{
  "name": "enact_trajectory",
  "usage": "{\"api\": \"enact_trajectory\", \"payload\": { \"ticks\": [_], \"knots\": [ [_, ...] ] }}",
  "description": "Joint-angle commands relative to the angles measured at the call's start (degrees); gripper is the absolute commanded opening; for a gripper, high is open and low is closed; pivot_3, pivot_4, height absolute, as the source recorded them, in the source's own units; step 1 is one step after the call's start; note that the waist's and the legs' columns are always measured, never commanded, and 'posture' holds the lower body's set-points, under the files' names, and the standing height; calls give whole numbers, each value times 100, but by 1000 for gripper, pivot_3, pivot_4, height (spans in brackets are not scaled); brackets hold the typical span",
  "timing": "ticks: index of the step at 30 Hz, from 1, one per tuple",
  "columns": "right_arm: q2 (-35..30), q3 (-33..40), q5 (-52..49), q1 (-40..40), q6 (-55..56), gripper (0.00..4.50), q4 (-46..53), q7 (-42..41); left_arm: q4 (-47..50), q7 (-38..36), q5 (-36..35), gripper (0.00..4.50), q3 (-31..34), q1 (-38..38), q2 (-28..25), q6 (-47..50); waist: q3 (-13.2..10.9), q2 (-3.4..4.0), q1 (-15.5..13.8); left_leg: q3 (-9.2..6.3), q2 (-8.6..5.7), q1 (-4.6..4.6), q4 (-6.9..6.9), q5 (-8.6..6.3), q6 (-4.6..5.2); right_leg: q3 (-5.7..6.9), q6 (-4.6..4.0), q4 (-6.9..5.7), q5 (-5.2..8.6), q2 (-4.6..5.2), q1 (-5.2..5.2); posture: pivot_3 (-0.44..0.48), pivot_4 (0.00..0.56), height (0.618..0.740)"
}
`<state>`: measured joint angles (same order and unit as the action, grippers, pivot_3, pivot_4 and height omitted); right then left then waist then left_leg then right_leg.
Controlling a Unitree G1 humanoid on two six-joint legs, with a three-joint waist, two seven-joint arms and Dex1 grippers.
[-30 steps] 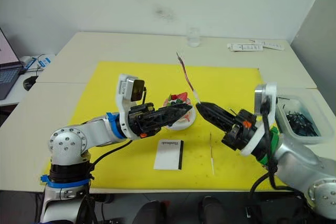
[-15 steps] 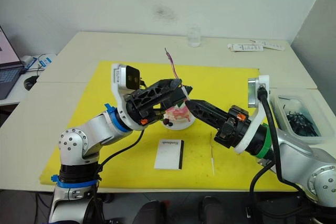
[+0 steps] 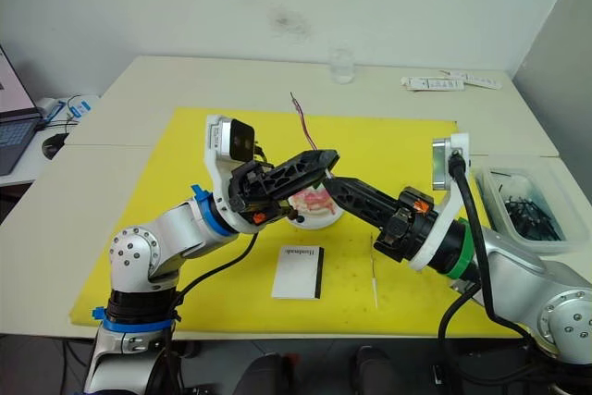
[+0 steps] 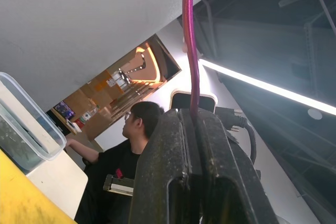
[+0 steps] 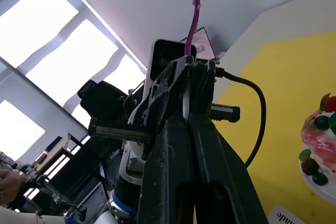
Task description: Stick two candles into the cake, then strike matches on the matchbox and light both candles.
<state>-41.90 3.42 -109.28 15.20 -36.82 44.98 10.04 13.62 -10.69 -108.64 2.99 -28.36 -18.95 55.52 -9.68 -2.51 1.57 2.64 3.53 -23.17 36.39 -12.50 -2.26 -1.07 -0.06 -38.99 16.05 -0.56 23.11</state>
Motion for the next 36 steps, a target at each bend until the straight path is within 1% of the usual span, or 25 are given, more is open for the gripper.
{"api": "enact_trajectory", "payload": {
  "ticks": [1,4,7,10,13,15,17,19,24,28,31,36],
  "knots": [
    [-20,20,-278,92,144,0,133,-89,223,-121,-193,16,-17,-22,-47,-35,0,0,-2,-1,0,0,0,0,0,0,0,0,0,0,0,0,150,740],
    [-119,58,-186,29,67,593,97,-201,233,-199,92,0,54,-83,-140,-66,0,0,-2,-1,-1,-1,0,0,0,1,0,0,0,0,0,0,150,740],
    [-301,133,-26,-9,-37,1609,75,-355,232,-327,513,0,169,-202,-353,-110,0,0,-4,-2,-1,-1,0,0,0,3,0,1,0,0,0,0,150,740],
    [-763,256,758,19,-317,2720,43,-771,110,-621,1169,0,426,-384,-793,-195,-1,2,-4,-1,-2,-1,0,0,0,2,0,1,0,-1,2,0,150,740],
    [-1143,206,1637,350,-495,3815,2,-1215,-33,-1073,2009,0,582,-494,-1284,-316,-2,3,2,2,-1,0,-2,0,0,1,0,3,0,-8,6,0,150,740],
    [-1503,21,2560,603,-689,4477,113,-1705,-72,-1444,2805,0,536,-482,-1633,-509,-7,10,1,3,-1,0,-3,0,0,3,-1,3,0,-10,8,0,150,740],
    [-1712,-198,3404,794,-716,4477,196,-2008,-123,-1754,3618,0,396,-449,-1868,-814,-6,6,-9,3,1,0,-6,0,0,4,-2,4,1,-11,10,0,150,740],
    [-1700,-388,3980,972,-698,4477,187,-2200,-261,-2076,4433,0,215,-418,-1965,-1220,-6,7,-15,2,3,-5,-12,0,0,6,-5,11,3,-12,15,0,150,740],
    [-1554,-803,4987,1210,-827,4477,96,-2495,-926,-2644,5782,0,-138,-404,-1681,-2025,-7,7,-26,2,12,-23,-12,-1,0,7,-7,15,4,-5,27,0,150,740],
    [-1364,-865,5343,1162,-957,4477,110,-2562,-1157,-2984,6265,0,-267,-410,-1429,-2209,-7,7,-26,3,14,-51,-9,0,0,8,-7,14,4,10,50,0,150,740],
    [-1185,-850,5483,1111,-1078,4477,168,-2544,-1328,-3202,6716,0,-353,-407,-1336,-2469,-7,7,-26,1,13,-71,-6,0,0,9,-4,11,4,11,67,0,150,740],
    [-971,-816,5621,1071,-1265,4477,251,-2565,-1621,-3330,6970,0,-258,-560,-1078,-2537,-7,7,-22,-4,11,-71,-6,0,0,15,-2,7,6,11,67,0,150,740]
  ]
}}
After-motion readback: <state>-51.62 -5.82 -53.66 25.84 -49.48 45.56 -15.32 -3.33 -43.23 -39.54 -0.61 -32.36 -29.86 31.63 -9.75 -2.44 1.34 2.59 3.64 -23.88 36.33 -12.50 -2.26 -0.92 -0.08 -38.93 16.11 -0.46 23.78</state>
